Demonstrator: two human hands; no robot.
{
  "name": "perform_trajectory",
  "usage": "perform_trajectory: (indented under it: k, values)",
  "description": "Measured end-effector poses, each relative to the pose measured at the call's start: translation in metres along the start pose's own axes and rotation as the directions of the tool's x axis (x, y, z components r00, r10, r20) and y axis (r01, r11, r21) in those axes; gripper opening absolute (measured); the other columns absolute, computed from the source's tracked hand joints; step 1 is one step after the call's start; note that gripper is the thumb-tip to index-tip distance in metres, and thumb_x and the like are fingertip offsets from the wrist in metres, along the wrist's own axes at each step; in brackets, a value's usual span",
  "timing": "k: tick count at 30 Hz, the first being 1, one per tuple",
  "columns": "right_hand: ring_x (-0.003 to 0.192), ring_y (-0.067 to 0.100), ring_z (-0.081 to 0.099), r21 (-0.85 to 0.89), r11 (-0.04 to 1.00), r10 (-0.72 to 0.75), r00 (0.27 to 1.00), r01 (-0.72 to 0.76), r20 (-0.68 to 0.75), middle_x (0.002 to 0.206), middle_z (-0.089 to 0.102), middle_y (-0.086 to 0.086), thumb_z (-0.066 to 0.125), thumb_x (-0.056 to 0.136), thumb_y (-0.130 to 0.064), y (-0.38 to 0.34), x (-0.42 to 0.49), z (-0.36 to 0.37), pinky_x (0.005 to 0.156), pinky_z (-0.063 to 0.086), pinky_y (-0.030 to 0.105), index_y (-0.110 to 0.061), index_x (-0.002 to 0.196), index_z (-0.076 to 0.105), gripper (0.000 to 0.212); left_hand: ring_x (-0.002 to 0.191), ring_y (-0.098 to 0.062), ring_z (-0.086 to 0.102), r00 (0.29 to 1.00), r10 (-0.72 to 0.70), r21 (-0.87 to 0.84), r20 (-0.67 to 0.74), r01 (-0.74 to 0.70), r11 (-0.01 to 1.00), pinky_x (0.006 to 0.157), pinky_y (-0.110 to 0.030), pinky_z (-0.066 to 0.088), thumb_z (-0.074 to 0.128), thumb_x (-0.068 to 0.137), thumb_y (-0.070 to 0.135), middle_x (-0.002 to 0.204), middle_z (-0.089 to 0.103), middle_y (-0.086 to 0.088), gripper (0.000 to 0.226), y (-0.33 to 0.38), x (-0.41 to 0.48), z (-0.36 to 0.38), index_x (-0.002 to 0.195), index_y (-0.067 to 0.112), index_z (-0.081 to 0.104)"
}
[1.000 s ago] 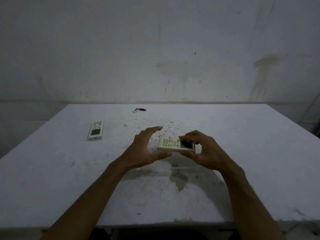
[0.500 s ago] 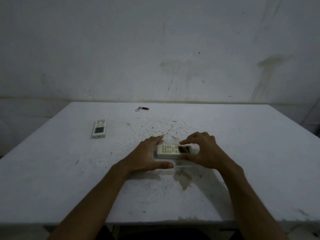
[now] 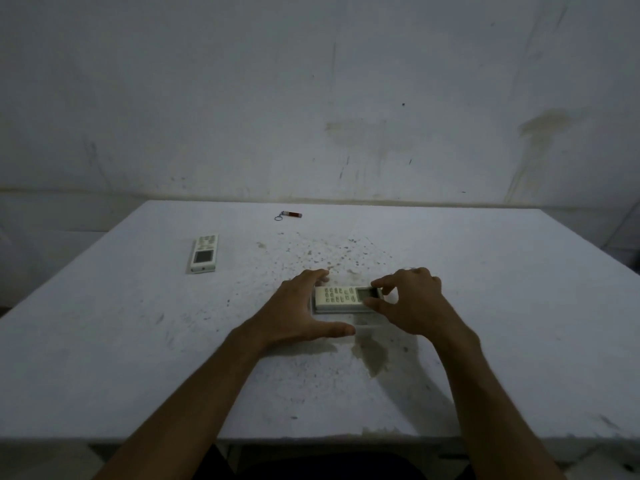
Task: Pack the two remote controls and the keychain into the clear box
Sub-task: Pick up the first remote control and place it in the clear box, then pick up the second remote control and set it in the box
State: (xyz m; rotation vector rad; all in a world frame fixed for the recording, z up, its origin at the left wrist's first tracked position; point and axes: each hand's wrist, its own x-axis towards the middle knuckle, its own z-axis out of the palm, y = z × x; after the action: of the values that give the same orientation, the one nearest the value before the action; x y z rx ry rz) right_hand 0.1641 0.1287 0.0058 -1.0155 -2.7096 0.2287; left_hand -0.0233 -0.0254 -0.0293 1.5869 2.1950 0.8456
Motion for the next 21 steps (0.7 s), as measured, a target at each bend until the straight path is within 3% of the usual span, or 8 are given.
perform_trajectory:
  k: [3, 7, 10, 12, 15, 19, 21]
  values:
    - [0.121, 0.026, 0.053, 0.040, 0.999, -0.005, 1.000, 0.005, 0.020, 0.116, 0.072, -0.009, 0.059, 0.085, -0.070, 0.002, 0.000, -0.001, 0.099, 0.038, 0.045, -0.039, 0.125, 0.068, 0.052, 0.130, -0.012, 0.050, 1.000, 0.001, -0.009, 0.009, -0.001, 1.000, 0.103, -0.028, 0.047, 0.075, 0.054, 0.086, 0.151, 0.046, 0.012, 0.116, -0.002, 0.002, 0.000, 0.151, 0.038, 0.031]
    - [0.110, 0.014, 0.060, 0.211, 0.977, -0.030, 0.999, 0.021, 0.036, 0.104, 0.073, -0.016, 0.061, 0.082, -0.071, 0.007, 0.008, -0.008, 0.101, 0.044, 0.047, -0.040, 0.114, 0.073, 0.045, 0.141, -0.016, 0.041, 1.000, -0.004, -0.006, 0.029, 0.005, 1.000, 0.115, -0.042, 0.041, 0.069, 0.060, 0.088, 0.161, 0.034, 0.010, 0.117, -0.001, 0.002, -0.002, 0.155, 0.039, 0.023]
    - [0.097, 0.003, 0.067, 0.401, 0.911, -0.081, 0.996, 0.091, -0.043, 0.103, 0.075, -0.015, 0.063, 0.090, -0.055, 0.002, 0.024, -0.012, 0.095, 0.054, 0.039, -0.035, 0.108, 0.076, 0.029, 0.132, -0.008, 0.049, 0.994, -0.008, -0.190, -0.107, -0.012, 0.982, 0.110, -0.037, 0.045, 0.057, 0.076, 0.084, 0.155, 0.045, 0.008, 0.095, -0.001, 0.006, -0.012, 0.153, 0.032, 0.036]
    - [0.099, 0.002, 0.066, 0.443, 0.891, -0.116, 0.993, 0.100, 0.009, 0.112, 0.074, -0.013, 0.061, 0.095, -0.047, -0.005, 0.041, -0.015, 0.095, 0.055, 0.037, -0.031, 0.114, 0.074, 0.028, 0.116, -0.003, 0.059, 0.964, -0.045, -0.251, -0.263, -0.023, 0.968, 0.101, -0.029, 0.051, 0.063, 0.088, 0.064, 0.137, 0.061, 0.008, 0.065, -0.003, 0.017, -0.023, 0.139, 0.024, 0.054]
    - [0.110, 0.007, 0.062, 0.424, 0.903, -0.163, 0.965, 0.062, 0.206, 0.132, 0.068, -0.007, 0.053, 0.099, -0.049, -0.012, 0.074, -0.012, 0.097, 0.047, 0.031, -0.027, 0.128, 0.068, 0.039, 0.105, -0.009, 0.063, 0.911, -0.089, -0.139, -0.402, 0.035, 0.990, 0.094, -0.031, 0.053, 0.067, 0.094, 0.042, 0.118, 0.068, 0.004, 0.033, -0.019, 0.043, -0.045, 0.117, 0.019, 0.067]
    - [0.140, 0.024, 0.045, 0.182, 0.975, -0.197, 0.871, 0.127, 0.449, 0.155, 0.048, 0.005, 0.037, 0.105, -0.049, -0.024, 0.111, -0.003, 0.112, 0.032, 0.038, -0.023, 0.146, 0.053, 0.050, 0.113, -0.023, 0.060, 0.833, -0.041, 0.177, -0.552, 0.166, 0.970, 0.099, -0.040, 0.043, 0.067, 0.092, 0.042, 0.120, 0.069, -0.003, 0.029, -0.051, 0.066, -0.056, 0.108, 0.017, 0.071]
    - [0.149, 0.033, 0.029, 0.047, 0.980, -0.186, 0.818, 0.192, 0.544, 0.164, 0.028, 0.013, 0.031, 0.105, -0.055, -0.028, 0.122, 0.004, 0.119, 0.022, 0.045, -0.026, 0.156, 0.036, 0.059, 0.118, -0.028, 0.057, 0.775, -0.007, 0.291, -0.632, 0.246, 0.925, 0.102, -0.043, 0.040, 0.068, 0.089, 0.040, 0.122, 0.068, -0.007, 0.032, -0.065, 0.067, -0.053, 0.109, 0.015, 0.072]
